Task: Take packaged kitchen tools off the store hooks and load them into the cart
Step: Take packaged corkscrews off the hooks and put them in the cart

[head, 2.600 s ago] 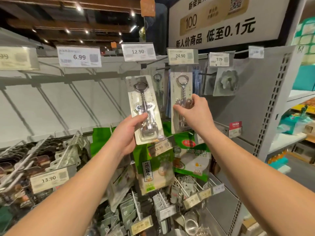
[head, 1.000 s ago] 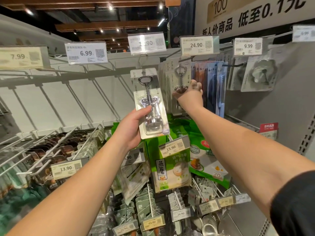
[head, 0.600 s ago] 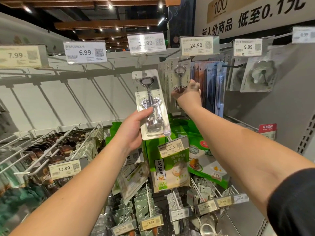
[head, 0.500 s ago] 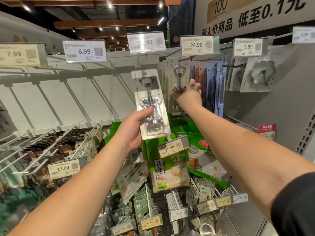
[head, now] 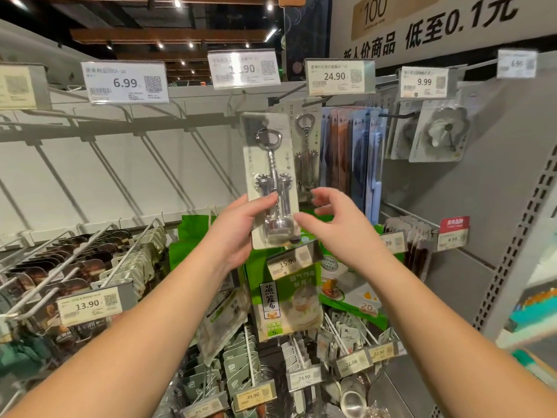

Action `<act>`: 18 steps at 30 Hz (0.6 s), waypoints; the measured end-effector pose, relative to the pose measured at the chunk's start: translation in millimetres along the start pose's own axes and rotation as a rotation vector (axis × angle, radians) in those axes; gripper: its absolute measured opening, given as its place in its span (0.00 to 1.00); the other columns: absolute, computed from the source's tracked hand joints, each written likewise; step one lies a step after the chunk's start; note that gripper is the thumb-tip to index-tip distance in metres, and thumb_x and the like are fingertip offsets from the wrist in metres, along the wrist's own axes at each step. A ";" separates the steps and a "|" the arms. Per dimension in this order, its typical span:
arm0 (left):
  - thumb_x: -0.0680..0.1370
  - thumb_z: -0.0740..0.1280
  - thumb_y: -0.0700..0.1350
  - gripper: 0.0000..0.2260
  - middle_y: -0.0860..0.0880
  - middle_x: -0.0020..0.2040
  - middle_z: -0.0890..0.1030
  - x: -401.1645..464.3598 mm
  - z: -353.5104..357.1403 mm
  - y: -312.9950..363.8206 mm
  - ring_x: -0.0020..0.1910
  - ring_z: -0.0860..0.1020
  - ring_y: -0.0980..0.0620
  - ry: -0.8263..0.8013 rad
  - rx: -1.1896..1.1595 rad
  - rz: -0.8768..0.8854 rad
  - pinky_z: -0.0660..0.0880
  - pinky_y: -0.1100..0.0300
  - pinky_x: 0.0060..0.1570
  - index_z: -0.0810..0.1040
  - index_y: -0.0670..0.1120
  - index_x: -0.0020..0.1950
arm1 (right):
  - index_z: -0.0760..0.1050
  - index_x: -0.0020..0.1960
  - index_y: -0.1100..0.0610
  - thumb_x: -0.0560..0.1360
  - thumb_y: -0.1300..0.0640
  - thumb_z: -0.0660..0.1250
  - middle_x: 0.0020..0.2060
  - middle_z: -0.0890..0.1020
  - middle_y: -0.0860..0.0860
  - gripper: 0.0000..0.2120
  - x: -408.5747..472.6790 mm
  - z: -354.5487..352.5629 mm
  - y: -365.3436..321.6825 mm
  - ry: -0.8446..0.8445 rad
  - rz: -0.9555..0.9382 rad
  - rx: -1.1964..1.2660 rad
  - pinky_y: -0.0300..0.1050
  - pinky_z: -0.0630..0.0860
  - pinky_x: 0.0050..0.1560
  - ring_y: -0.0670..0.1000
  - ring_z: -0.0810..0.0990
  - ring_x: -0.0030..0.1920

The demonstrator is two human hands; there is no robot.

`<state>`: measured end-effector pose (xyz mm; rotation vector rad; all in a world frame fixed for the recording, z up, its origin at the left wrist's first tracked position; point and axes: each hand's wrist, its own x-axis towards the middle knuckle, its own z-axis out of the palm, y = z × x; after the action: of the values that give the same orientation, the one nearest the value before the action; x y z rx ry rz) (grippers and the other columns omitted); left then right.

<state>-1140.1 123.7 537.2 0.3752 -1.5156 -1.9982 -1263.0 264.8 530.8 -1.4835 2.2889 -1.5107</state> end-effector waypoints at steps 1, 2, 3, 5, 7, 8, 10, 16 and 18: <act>0.71 0.76 0.44 0.23 0.43 0.58 0.85 1.6 4.0 -1.8 0.59 0.82 0.43 -0.007 0.009 -0.005 0.76 0.40 0.63 0.78 0.42 0.65 | 0.64 0.75 0.50 0.74 0.38 0.70 0.63 0.72 0.41 0.35 -4.1 1.1 -1.1 -0.018 -0.001 -0.036 0.36 0.69 0.54 0.40 0.73 0.59; 0.70 0.78 0.45 0.26 0.43 0.60 0.84 4.0 7.6 -3.9 0.62 0.80 0.42 -0.012 0.024 -0.010 0.73 0.39 0.66 0.77 0.42 0.66 | 0.64 0.76 0.50 0.73 0.38 0.71 0.62 0.71 0.41 0.37 -6.0 2.4 -1.7 -0.023 -0.002 -0.064 0.38 0.69 0.57 0.41 0.72 0.60; 0.71 0.77 0.45 0.25 0.42 0.60 0.83 5.6 12.2 -5.8 0.63 0.79 0.40 -0.023 0.029 -0.017 0.71 0.39 0.67 0.77 0.42 0.67 | 0.65 0.75 0.50 0.73 0.38 0.71 0.61 0.71 0.40 0.36 -7.9 2.7 -3.2 -0.012 -0.006 -0.078 0.39 0.70 0.58 0.41 0.72 0.59; 0.78 0.70 0.41 0.17 0.42 0.60 0.84 7.8 21.5 -10.0 0.62 0.80 0.41 -0.057 0.024 -0.021 0.74 0.42 0.65 0.78 0.42 0.66 | 0.68 0.73 0.50 0.72 0.38 0.72 0.60 0.72 0.41 0.34 -8.3 3.3 -4.2 0.033 -0.007 -0.097 0.42 0.73 0.60 0.42 0.73 0.58; 0.80 0.66 0.40 0.14 0.44 0.59 0.84 8.6 31.3 -12.4 0.61 0.81 0.44 -0.075 0.027 -0.006 0.76 0.47 0.63 0.77 0.43 0.66 | 0.67 0.74 0.50 0.71 0.36 0.72 0.62 0.74 0.45 0.37 -6.6 3.6 -3.1 0.080 -0.001 -0.138 0.46 0.75 0.61 0.46 0.75 0.60; 0.81 0.66 0.41 0.15 0.44 0.59 0.84 10.2 34.7 -13.3 0.61 0.81 0.46 -0.073 0.032 0.005 0.75 0.49 0.64 0.77 0.43 0.67 | 0.66 0.75 0.51 0.71 0.36 0.71 0.63 0.74 0.47 0.39 -5.3 3.5 -2.0 0.099 0.005 -0.157 0.48 0.75 0.62 0.47 0.75 0.62; 0.80 0.68 0.46 0.18 0.44 0.62 0.83 14.1 40.7 -14.1 0.65 0.79 0.46 -0.071 0.025 -0.004 0.71 0.47 0.70 0.75 0.42 0.69 | 0.63 0.77 0.51 0.71 0.36 0.71 0.65 0.73 0.48 0.40 -3.6 2.3 -0.1 0.128 0.016 -0.159 0.46 0.74 0.61 0.48 0.74 0.63; 0.85 0.56 0.47 0.16 0.40 0.55 0.85 17.8 54.1 -10.1 0.54 0.84 0.43 -0.136 -0.053 -0.059 0.76 0.44 0.62 0.81 0.41 0.59 | 0.65 0.74 0.48 0.73 0.41 0.72 0.62 0.71 0.47 0.34 -4.3 -1.8 6.5 0.202 0.048 -0.050 0.38 0.69 0.51 0.36 0.72 0.45; 0.85 0.56 0.45 0.15 0.41 0.53 0.85 18.7 56.6 -9.2 0.51 0.84 0.45 -0.083 -0.010 -0.013 0.80 0.48 0.56 0.79 0.40 0.59 | 0.65 0.73 0.47 0.73 0.41 0.72 0.63 0.71 0.46 0.33 -4.3 -3.0 9.2 0.221 0.054 -0.040 0.37 0.69 0.49 0.33 0.71 0.43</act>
<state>-1188.6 157.7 548.4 0.3024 -1.5567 -2.0539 -1268.4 270.7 523.9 -1.3117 2.4689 -1.7015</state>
